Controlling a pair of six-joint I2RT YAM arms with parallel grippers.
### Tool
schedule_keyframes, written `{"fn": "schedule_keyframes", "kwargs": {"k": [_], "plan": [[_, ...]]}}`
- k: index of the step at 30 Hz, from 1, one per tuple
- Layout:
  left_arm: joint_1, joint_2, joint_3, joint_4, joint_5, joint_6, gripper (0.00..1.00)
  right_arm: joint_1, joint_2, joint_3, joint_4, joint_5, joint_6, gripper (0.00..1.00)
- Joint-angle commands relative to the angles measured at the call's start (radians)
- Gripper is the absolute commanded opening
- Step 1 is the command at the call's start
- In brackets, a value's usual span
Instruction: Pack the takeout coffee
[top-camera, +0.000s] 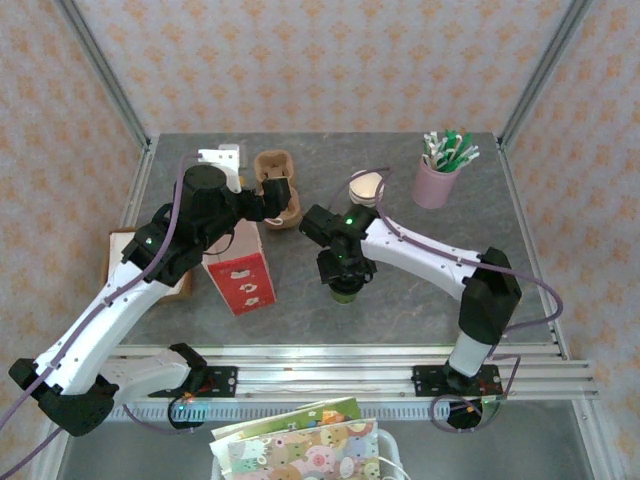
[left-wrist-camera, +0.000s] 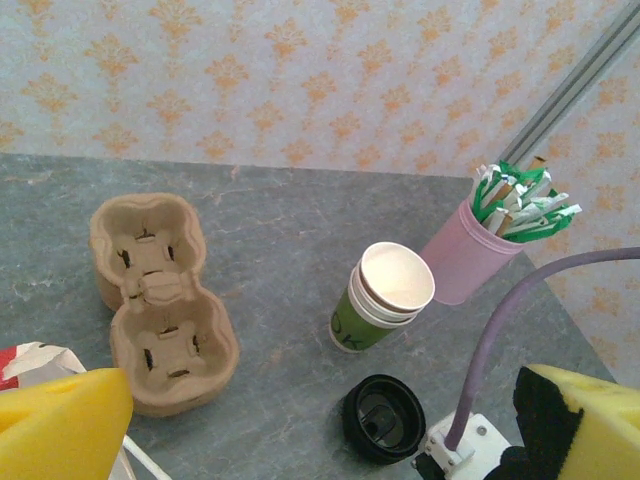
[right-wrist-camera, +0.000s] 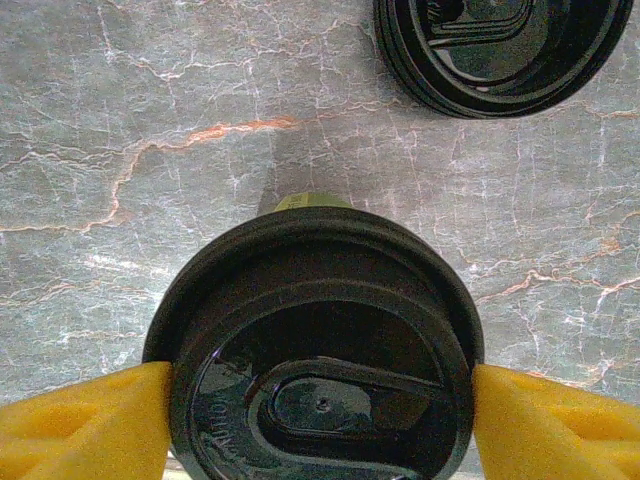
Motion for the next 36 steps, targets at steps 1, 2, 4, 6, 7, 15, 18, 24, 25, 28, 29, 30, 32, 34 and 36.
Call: {"fn": "schedule_keyframes", "kwargs": {"k": [1, 2, 4, 6, 7, 15, 18, 24, 25, 28, 29, 30, 32, 34, 36], "plan": [[0.008, 0.005, 0.026, 0.024, 0.009, 0.021, 0.99, 0.002, 0.036, -0.026, -0.006, 0.044, -0.005, 0.75], [0.008, 0.003, 0.024, 0.026, 0.01, 0.022, 0.99, 0.001, 0.04, -0.029, -0.008, 0.047, -0.005, 0.75], [0.008, 0.001, 0.019, 0.027, 0.01, 0.022, 0.99, 0.002, 0.042, -0.038, -0.006, 0.051, -0.001, 0.75], [0.008, -0.003, 0.007, 0.031, 0.006, 0.025, 0.99, 0.001, 0.04, -0.052, 0.0, 0.049, 0.001, 0.75], [0.008, -0.006, 0.002, 0.035, 0.004, 0.026, 0.99, 0.003, 0.038, -0.06, 0.002, 0.051, 0.002, 0.75], [0.008, 0.006, -0.002, 0.031, 0.008, 0.04, 0.99, 0.001, 0.019, -0.101, 0.022, 0.054, 0.016, 0.75], [0.008, 0.006, 0.013, 0.029, 0.007, 0.035, 0.99, 0.003, 0.019, -0.068, 0.013, 0.055, 0.016, 0.75], [0.008, 0.008, 0.025, 0.028, 0.012, 0.025, 0.99, 0.002, 0.025, 0.005, -0.023, 0.073, 0.014, 0.79], [0.008, 0.01, 0.029, 0.027, 0.014, 0.024, 0.99, 0.003, 0.025, 0.017, -0.029, 0.073, 0.013, 0.8], [0.008, 0.017, 0.038, 0.02, 0.018, 0.024, 0.99, 0.003, 0.022, 0.032, -0.039, 0.072, 0.01, 0.81], [0.008, 0.02, 0.042, 0.018, 0.016, 0.025, 0.99, 0.002, 0.022, 0.036, -0.043, 0.072, 0.009, 0.81], [0.008, 0.019, 0.043, 0.018, 0.016, 0.026, 0.99, 0.002, 0.022, 0.039, -0.045, 0.071, 0.006, 0.81], [0.008, 0.02, 0.045, 0.016, 0.014, 0.027, 0.99, 0.002, 0.02, 0.044, -0.051, 0.072, -0.001, 0.82], [0.008, 0.016, 0.046, 0.014, 0.014, 0.026, 0.99, 0.003, 0.015, 0.051, -0.059, 0.075, -0.012, 0.82], [0.008, 0.015, 0.049, 0.008, 0.013, 0.025, 0.99, 0.002, 0.006, 0.064, -0.063, 0.086, -0.032, 0.82]]}}
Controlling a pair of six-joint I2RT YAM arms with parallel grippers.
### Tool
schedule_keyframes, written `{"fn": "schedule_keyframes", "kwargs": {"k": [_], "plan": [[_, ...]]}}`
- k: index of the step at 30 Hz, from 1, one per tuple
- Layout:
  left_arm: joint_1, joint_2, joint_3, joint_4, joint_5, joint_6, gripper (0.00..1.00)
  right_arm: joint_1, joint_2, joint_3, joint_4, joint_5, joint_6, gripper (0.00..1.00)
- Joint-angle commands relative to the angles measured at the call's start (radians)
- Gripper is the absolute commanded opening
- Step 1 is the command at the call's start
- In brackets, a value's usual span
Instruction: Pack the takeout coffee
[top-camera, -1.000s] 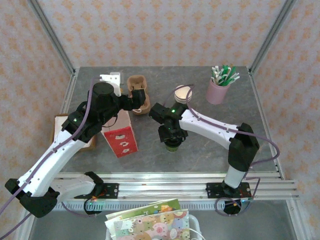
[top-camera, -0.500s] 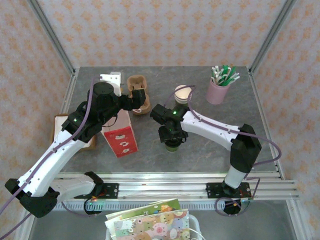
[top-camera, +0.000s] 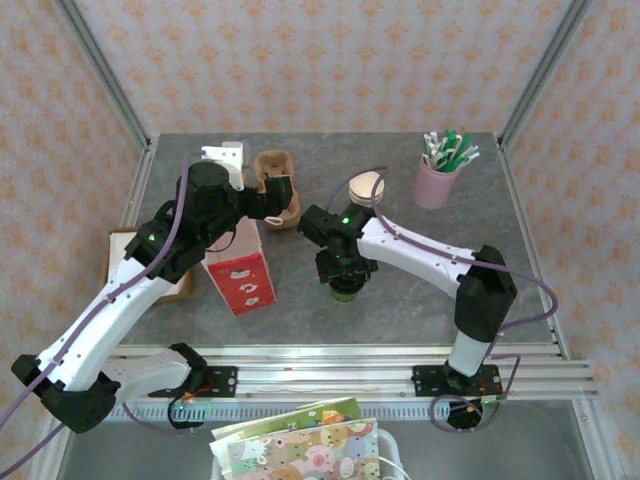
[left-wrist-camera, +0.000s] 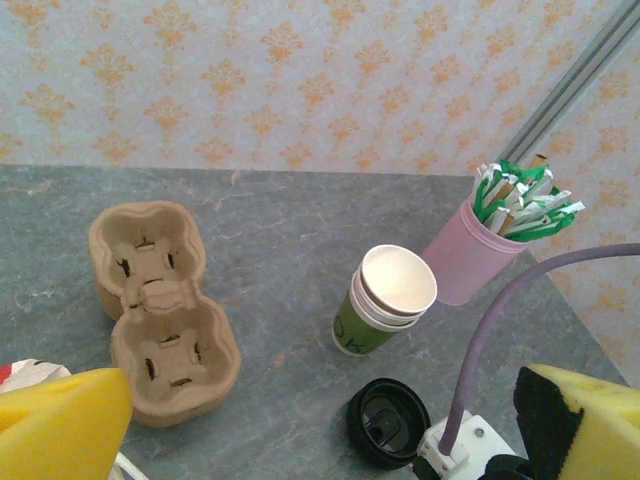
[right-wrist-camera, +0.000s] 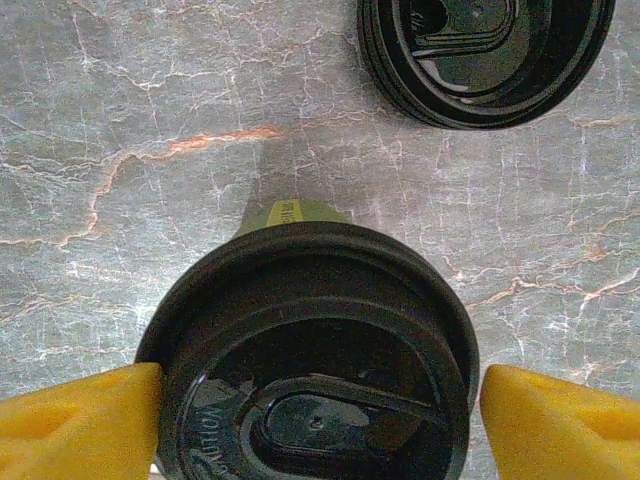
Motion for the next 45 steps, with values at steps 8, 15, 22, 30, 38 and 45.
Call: {"fn": "schedule_keyframes", "kwargs": {"k": [8, 15, 22, 30, 38, 45], "plan": [[0.008, -0.011, 0.063, -0.023, 0.009, 0.001, 0.99, 0.002, -0.071, 0.068, -0.015, 0.029, -0.198, 0.81], [0.008, -0.037, 0.1, -0.066, 0.022, 0.022, 0.99, 0.005, -0.237, -0.014, 0.138, 0.069, -0.492, 0.76], [0.008, -0.116, 0.079, -0.093, 0.068, 0.115, 0.99, 0.006, -0.43, -0.169, 0.313, -0.03, -1.056, 0.8], [0.008, -0.191, -0.004, -0.016, 0.058, 0.175, 0.99, -0.058, -0.244, -0.082, 0.11, -0.036, -1.236, 0.82], [0.008, -0.196, -0.068, 0.03, 0.082, 0.196, 0.99, -0.061, -0.177, -0.119, 0.132, -0.098, -1.277, 0.82], [0.008, -0.193, -0.092, 0.057, 0.086, 0.207, 0.99, -0.06, -0.148, -0.129, 0.161, -0.154, -1.283, 0.82]]}}
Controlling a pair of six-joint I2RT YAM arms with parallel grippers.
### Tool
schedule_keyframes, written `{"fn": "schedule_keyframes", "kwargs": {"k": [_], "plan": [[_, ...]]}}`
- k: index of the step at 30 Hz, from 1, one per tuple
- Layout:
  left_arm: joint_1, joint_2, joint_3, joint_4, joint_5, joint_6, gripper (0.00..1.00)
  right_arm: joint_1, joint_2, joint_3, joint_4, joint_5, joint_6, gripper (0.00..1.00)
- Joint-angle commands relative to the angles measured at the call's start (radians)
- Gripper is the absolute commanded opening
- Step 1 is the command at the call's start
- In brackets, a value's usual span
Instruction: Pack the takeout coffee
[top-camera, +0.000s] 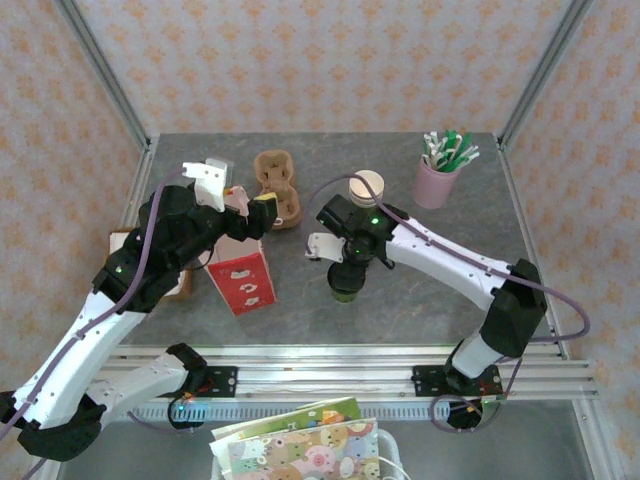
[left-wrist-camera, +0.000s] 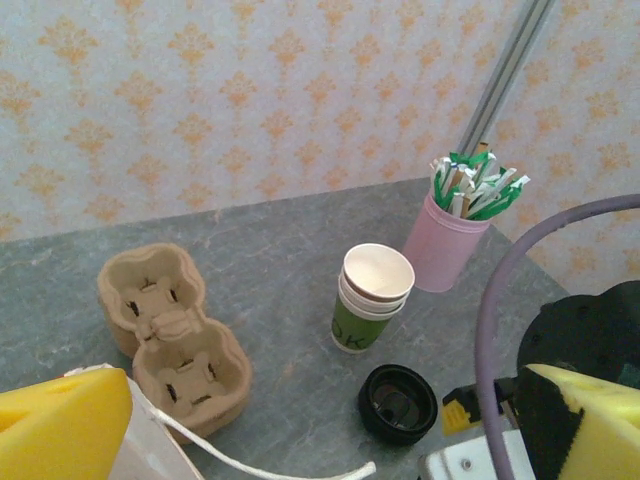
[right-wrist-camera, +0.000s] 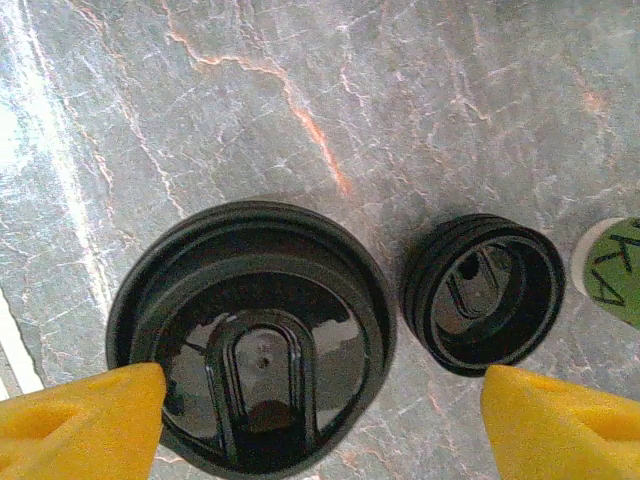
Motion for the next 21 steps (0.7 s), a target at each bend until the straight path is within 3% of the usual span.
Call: {"fn": "schedule_keyframes", "kwargs": {"k": [1, 21], "plan": [[0.008, -0.007, -0.012, 0.051, 0.011, 0.022, 0.99, -0.002, 0.016, -0.014, 0.002, -0.036, -0.019, 0.82], [0.008, 0.012, -0.005, 0.066, 0.005, 0.026, 0.99, -0.006, 0.042, -0.084, 0.06, -0.004, -0.013, 0.84]]}}
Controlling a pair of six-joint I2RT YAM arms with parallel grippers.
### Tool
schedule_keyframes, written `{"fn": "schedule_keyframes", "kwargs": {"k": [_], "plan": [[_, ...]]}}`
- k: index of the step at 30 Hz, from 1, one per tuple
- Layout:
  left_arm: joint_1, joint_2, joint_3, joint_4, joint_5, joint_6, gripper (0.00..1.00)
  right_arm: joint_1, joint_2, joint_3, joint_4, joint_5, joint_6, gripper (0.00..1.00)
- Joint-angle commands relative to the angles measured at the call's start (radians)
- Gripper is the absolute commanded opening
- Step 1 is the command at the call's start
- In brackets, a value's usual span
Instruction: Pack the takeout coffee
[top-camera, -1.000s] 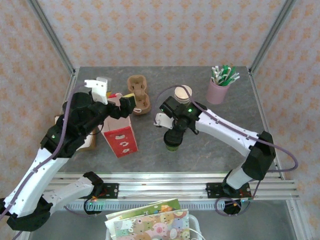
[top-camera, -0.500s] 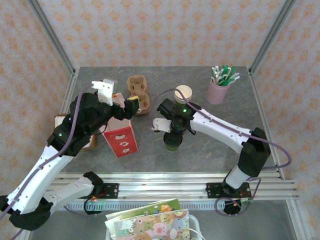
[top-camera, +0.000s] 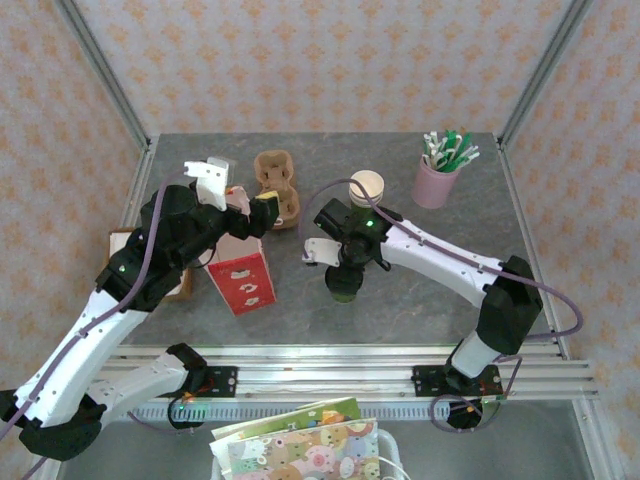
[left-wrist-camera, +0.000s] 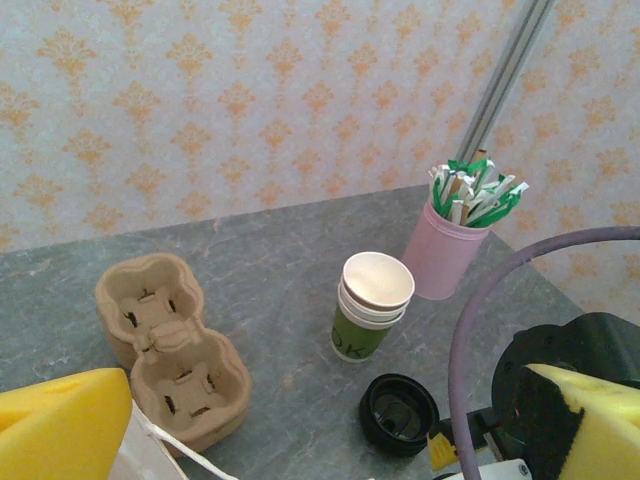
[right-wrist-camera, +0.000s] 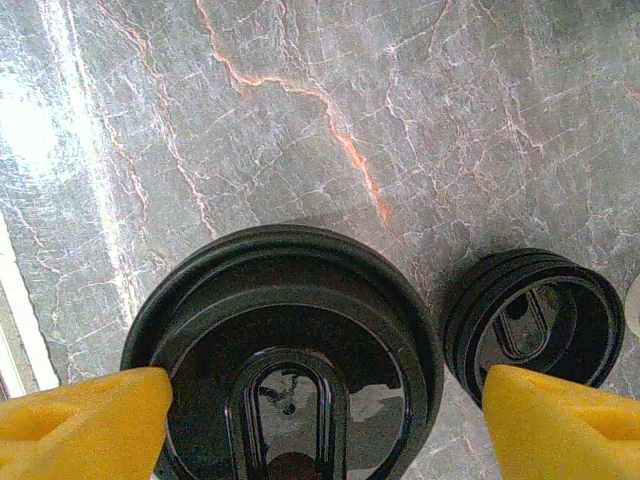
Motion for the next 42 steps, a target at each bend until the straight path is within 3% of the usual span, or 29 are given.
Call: {"fn": "schedule_keyframes", "kwargs": {"k": [1, 3, 13, 14, 26, 42], "plan": [[0.007, 0.007, 0.009, 0.036, 0.006, 0.017, 0.99, -0.008, 0.02, -0.051, 0.018, 0.06, -0.001, 0.84], [0.008, 0.01, 0.012, 0.034, 0.008, 0.017, 0.99, -0.007, 0.019, -0.053, 0.023, 0.064, 0.001, 0.92], [0.008, 0.016, 0.015, 0.032, 0.015, 0.008, 0.99, -0.01, 0.001, -0.012, 0.016, 0.057, 0.002, 0.95], [0.008, 0.017, 0.014, 0.033, 0.016, 0.006, 0.99, -0.01, -0.002, -0.006, 0.012, 0.058, 0.002, 1.0], [0.008, 0.005, 0.011, 0.027, 0.018, -0.001, 0.99, -0.015, -0.035, 0.046, -0.045, 0.042, 0.005, 1.0], [0.008, 0.004, 0.011, 0.026, 0.014, -0.002, 0.99, -0.033, -0.017, -0.007, -0.035, 0.06, 0.005, 0.99]]}}
